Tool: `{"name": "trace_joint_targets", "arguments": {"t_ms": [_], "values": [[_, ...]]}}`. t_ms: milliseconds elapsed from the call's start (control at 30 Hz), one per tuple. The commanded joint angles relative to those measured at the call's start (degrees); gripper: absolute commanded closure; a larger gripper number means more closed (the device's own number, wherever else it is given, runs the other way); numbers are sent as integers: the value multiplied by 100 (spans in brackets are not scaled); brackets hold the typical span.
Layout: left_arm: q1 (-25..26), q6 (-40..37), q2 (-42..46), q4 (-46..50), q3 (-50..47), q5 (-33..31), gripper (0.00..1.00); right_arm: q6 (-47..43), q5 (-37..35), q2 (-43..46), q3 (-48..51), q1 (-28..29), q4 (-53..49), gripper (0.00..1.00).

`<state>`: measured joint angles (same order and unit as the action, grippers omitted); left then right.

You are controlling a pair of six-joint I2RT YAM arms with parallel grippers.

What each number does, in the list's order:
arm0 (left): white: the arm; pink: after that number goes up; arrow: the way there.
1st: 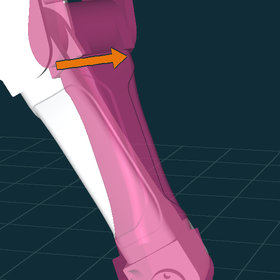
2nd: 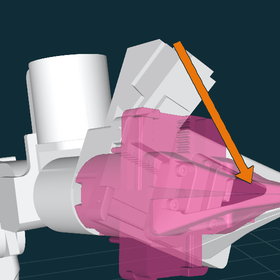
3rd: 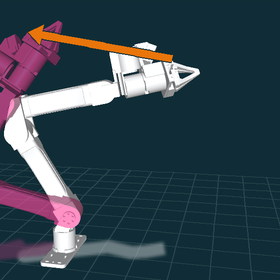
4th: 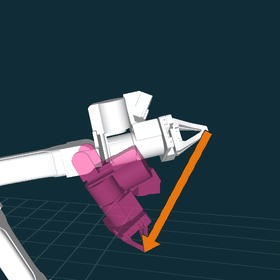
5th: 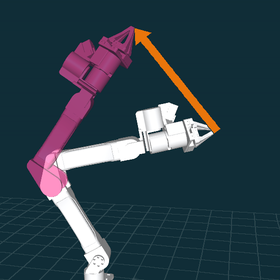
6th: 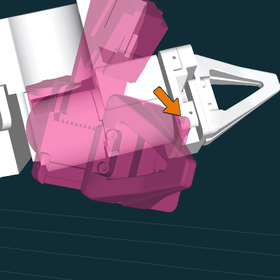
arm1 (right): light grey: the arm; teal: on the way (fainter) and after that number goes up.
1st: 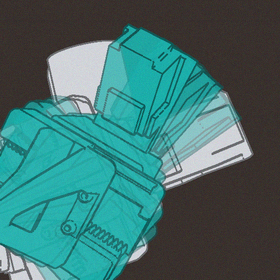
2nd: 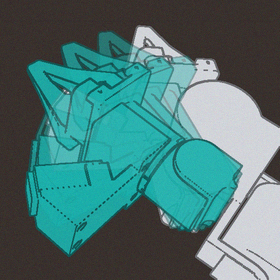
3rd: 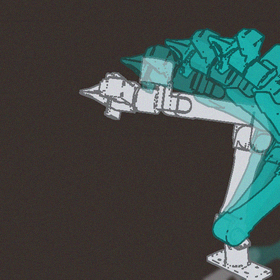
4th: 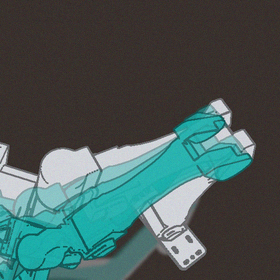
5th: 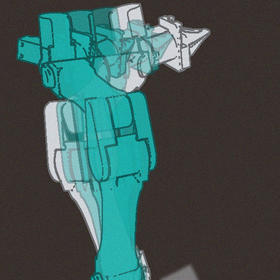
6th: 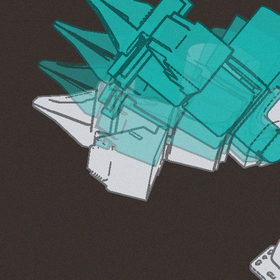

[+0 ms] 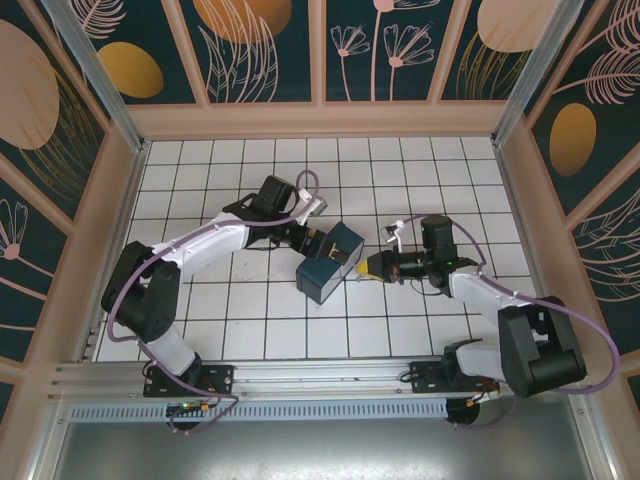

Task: Unlock the padlock with the key

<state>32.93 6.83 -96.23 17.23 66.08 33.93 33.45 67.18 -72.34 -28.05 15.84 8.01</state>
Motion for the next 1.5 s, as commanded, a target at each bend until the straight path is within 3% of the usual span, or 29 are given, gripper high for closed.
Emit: {"name": "trace_joint_targets", "arguments": {"t_ms": [0, 133, 267, 367, 433, 533, 600, 733, 933, 1100, 1467], "values": [[-196, 244, 103, -303, 79, 478, 16, -137, 105, 34, -183, -51, -140, 100], [-181, -48, 288, -317, 111, 317, 15, -225, 47, 222, -157, -119, -412, 100], [-189, -2096, 811, -318, -97, -94, 19, -338, -4, 400, -76, -334, -695, 100], [-190, -3856, 1147, -852, -415, 857, 17, -315, -53, 486, -55, -449, -757, 100], [-192, -4182, 1112, -1059, -406, 1180, 14, -377, -117, 536, -92, -489, -863, 100], [-146, -5094, 513, 75, 262, 2192, 19, -373, -169, 628, -100, -511, -880, 100], [-2, -5554, 338, 407, 374, 2454, 22, -357, -183, 649, -73, -511, -845, 100], [149, -5528, 233, 204, 251, 2307, 22, -361, -188, 646, -34, -511, -839, 100], [315, -6060, -112, 920, 638, 2231, 24, -410, -154, 565, -68, -520, -820, 100], [410, -5981, -162, 660, 504, 2006, 26, -410, -111, 553, -77, -494, -788, 100], [471, -6264, -766, 1028, 905, 1904, 31, -333, -108, 593, -77, -479, -762, 100]]}}
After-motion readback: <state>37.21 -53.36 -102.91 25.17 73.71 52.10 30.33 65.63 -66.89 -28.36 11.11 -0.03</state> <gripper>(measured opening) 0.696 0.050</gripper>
